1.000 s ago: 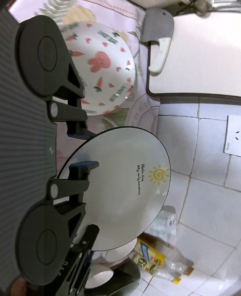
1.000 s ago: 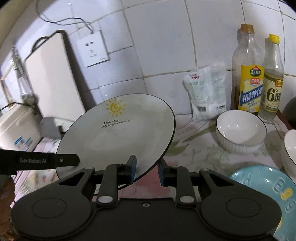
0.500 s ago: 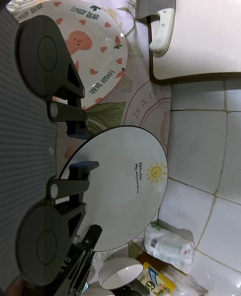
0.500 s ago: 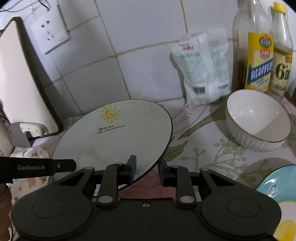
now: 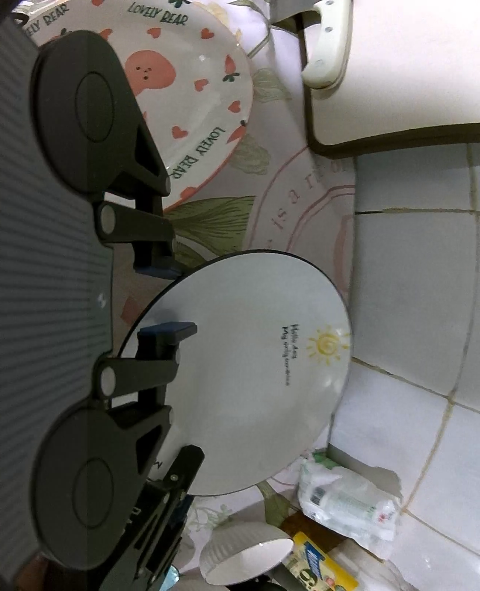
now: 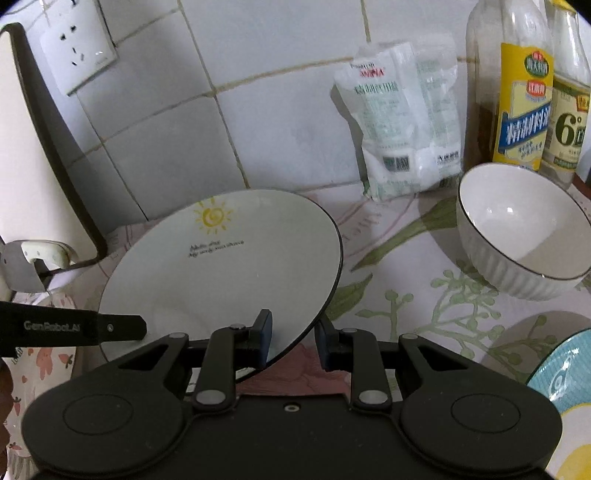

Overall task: Organize plates and bowls
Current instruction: 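Carry the sun-print plate toward the wall, lower it, open both grippers, then move both grippers to the rim of the blue egg plate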

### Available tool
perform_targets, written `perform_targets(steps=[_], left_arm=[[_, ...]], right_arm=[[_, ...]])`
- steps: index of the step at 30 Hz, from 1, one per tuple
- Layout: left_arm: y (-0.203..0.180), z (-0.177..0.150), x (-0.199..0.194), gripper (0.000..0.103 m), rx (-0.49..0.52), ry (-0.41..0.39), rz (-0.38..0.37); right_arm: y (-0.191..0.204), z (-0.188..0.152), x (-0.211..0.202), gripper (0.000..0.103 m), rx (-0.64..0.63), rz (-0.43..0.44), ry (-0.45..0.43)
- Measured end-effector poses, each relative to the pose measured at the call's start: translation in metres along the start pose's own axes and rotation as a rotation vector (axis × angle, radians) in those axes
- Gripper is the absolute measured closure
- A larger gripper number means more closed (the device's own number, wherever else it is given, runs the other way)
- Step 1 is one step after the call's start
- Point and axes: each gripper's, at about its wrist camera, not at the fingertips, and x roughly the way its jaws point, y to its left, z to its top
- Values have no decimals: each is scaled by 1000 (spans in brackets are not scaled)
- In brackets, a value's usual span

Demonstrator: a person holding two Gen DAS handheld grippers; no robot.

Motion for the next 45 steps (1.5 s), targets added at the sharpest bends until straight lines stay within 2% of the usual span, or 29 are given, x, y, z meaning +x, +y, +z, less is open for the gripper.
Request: perform_targets(steps=[3, 5, 7, 12, 18, 27, 30, 33, 41, 45], left_arm=[[-5, -3, -4, 79, 28, 9, 31], [-8, -4, -10, 80, 43, 10, 40], [-11, -6, -18, 79, 55, 14, 48], [-22, -13, -49, 78, 74, 14, 55], [-42, -24, -102, 67, 119, -4, 103], [-72, -48, -201, 51, 165, -69, 120], [-83, -56, -226, 41, 179, -89, 121], [-95, -66, -245, 35, 200, -99, 123], [-122, -84, -269, 24, 251, -84, 128], [-137, -93, -278, 18, 285, -77, 123]], right_arm=[[4, -3, -5, 73, -30, -18, -5], [7, -4, -11, 67, -47, -15, -4], [9, -4, -18, 66, -56, -21, -7], [14, -4, -47, 63, -93, 11, -19], [15, 6, -98, 53, -116, 47, -39], [5, 22, -190, 29, -144, 58, -54], [2, 23, -216, 24, -173, 52, -73], [-1, 23, -242, 21, -193, 50, -87], [-16, 10, -301, 20, -245, 13, -99], [-28, 5, -328, 11, -248, -6, -123]])
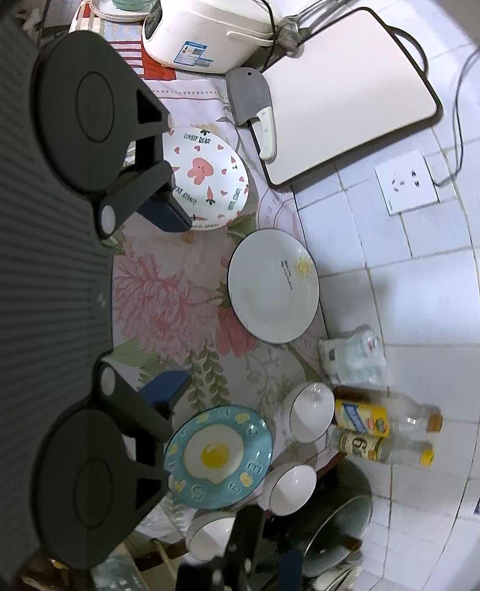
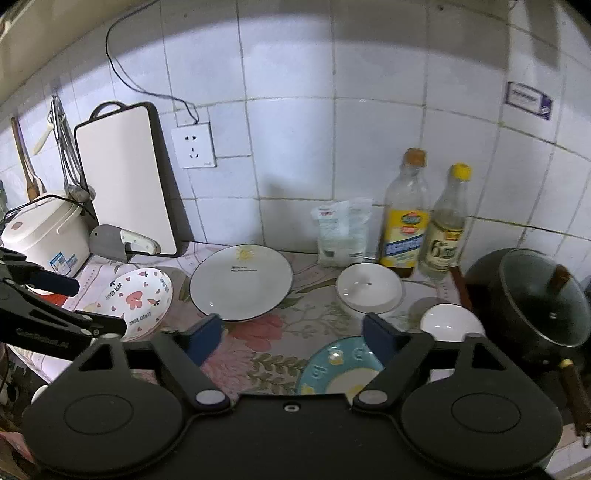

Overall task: Organize plates and bowls
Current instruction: 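Move both grippers to the rim of the blue egg plate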

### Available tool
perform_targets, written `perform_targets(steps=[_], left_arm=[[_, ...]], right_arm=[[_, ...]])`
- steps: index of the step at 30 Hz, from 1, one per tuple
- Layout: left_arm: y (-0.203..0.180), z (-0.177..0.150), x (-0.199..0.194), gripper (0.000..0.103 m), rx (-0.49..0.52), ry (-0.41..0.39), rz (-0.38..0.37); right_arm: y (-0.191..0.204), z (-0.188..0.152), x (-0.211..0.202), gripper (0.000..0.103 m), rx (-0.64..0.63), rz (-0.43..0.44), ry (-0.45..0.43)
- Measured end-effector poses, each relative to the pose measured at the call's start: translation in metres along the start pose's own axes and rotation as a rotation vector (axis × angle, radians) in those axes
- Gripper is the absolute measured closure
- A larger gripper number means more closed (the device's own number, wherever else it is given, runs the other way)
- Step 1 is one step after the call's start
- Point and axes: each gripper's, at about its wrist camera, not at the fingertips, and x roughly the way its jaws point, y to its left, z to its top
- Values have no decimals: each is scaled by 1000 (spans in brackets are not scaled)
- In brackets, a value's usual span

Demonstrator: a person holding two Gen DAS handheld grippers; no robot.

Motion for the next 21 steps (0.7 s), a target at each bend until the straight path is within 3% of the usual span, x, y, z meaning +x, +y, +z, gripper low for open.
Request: perform_targets(steps=[11, 21], left_arm=[[-55, -5, -8, 9, 101, 13, -97], [-101, -11, 32, 8, 149, 63, -176]], right_arm=[[-35, -35, -53, 11, 48, -104, -13], [-58, -86, -53, 11, 73, -137, -23]])
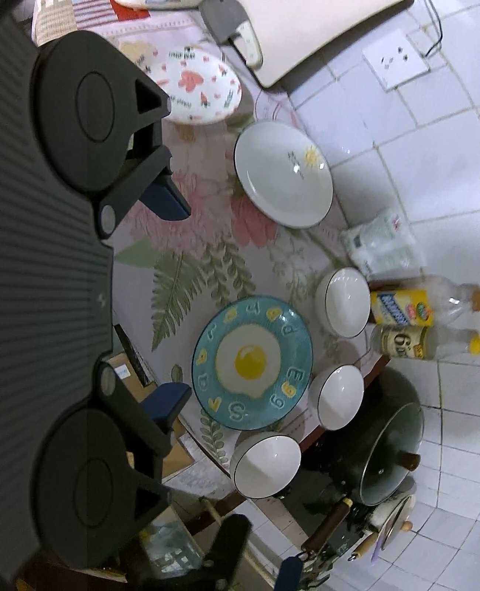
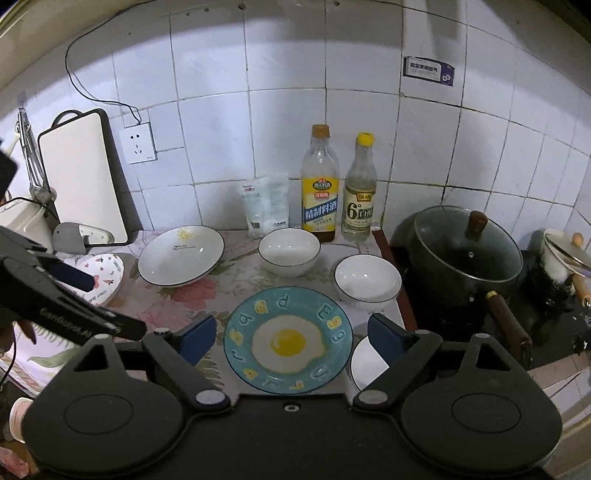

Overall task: Organize plates and bowls
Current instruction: 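Move both grippers to the rim of the blue egg plate, then close both grippers on the blue egg plate rim and lift it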

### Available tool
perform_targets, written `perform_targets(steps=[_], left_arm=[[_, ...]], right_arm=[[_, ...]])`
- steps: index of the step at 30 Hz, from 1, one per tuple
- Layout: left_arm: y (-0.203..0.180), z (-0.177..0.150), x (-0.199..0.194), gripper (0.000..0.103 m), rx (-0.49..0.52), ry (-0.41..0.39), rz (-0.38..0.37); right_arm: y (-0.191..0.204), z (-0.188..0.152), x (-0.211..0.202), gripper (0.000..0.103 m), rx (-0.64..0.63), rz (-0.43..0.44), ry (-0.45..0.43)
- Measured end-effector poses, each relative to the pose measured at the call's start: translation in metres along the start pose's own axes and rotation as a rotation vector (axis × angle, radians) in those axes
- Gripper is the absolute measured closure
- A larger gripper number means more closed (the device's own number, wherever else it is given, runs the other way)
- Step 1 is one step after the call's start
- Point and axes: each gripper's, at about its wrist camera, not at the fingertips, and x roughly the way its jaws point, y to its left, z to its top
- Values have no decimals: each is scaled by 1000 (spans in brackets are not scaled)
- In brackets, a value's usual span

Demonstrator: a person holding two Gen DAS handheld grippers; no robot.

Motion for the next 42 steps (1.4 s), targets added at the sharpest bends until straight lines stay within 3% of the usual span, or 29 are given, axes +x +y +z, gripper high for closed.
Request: perform_targets(steps=[6, 14, 22, 28, 32, 33, 35, 42], left_arm=[[-4, -5, 39, 8, -54, -26, -64], [3, -10, 83, 9, -136, -171, -138], [9, -13, 139, 13, -210, -164, -151], [20, -18, 172, 38, -269, -151, -170], [21, -21, 184, 54, -250, -139, -182], [21, -21, 187, 57, -246, -135, -189], [21, -22, 192, 73, -241, -122, -207], [24, -22, 203, 86, -272, -75, -267]], right_arm=[[-11, -39, 28, 11, 61, 11, -70], [-22, -83, 75, 12, 236, 29, -56], [-15, -112, 121, 14, 254, 3, -40], [-17, -125, 150, 18, 297, -10, -22], [-23, -129, 160, 23, 367, -21, -25], [-25, -130, 162, 27, 386, -23, -24], [-27, -131, 167, 35, 420, -31, -20], [-29, -131, 180, 60, 492, -67, -7]])
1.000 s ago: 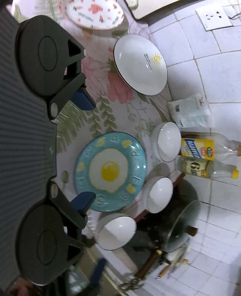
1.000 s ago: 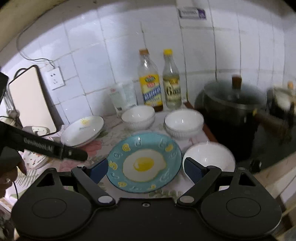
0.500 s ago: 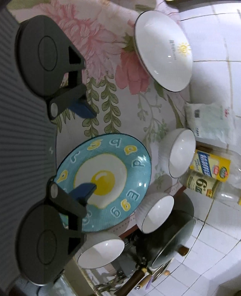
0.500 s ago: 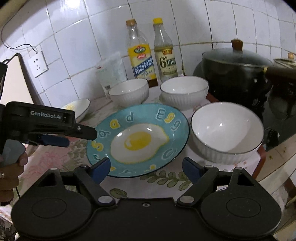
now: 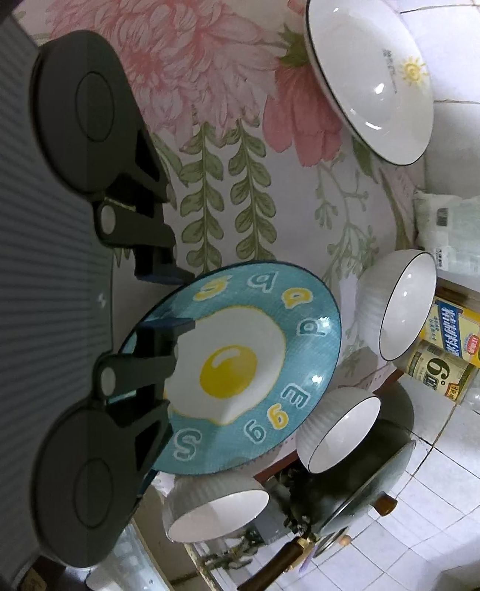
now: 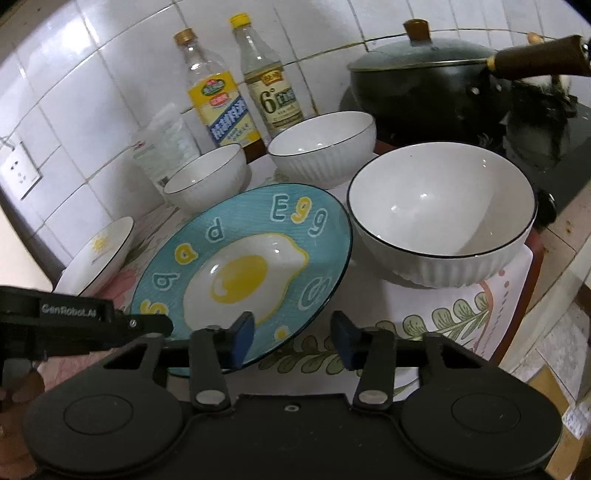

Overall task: Organize plates and bowls
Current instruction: 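Close both grippers on the blue egg plate rim and lift it, then carry the blue egg plate over the sun-print plate and lower it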

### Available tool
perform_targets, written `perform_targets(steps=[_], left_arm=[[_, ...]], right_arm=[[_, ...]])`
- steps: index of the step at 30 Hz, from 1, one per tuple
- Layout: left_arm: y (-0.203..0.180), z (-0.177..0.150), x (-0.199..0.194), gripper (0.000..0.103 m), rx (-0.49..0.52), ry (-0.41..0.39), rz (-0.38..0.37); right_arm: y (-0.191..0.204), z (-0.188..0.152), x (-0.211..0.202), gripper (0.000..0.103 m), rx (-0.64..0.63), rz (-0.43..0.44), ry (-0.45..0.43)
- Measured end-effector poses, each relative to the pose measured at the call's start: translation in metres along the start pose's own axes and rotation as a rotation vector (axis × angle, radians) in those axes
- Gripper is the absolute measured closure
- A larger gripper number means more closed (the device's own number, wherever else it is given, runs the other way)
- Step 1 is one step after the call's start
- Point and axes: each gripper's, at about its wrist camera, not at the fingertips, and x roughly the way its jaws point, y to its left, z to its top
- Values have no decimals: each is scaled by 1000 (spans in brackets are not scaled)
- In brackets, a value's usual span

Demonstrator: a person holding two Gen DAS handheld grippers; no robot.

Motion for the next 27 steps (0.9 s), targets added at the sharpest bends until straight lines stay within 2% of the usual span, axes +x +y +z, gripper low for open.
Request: perform_targets(steps=[2, 3, 5, 11, 23, 27], left_arm=[[2, 2, 2, 87, -34, 15, -5], [3, 3, 4, 87, -60, 25, -11], [6, 5, 6, 87, -103, 36, -15], [5, 4, 7, 87, -136, 30, 0], [0, 6, 8, 84, -100, 50, 27], [-2, 8, 7, 84, -96, 61, 46]], right_arm=[[0, 1, 3, 73, 4, -10, 9], [1, 2, 4, 74, 12, -16, 13], [1, 4, 6, 75, 31, -31, 18], [3, 8, 10, 75, 82, -63, 39], [5, 16, 13, 78, 147, -101, 73], [1, 17, 11, 81, 189, -82, 104]])
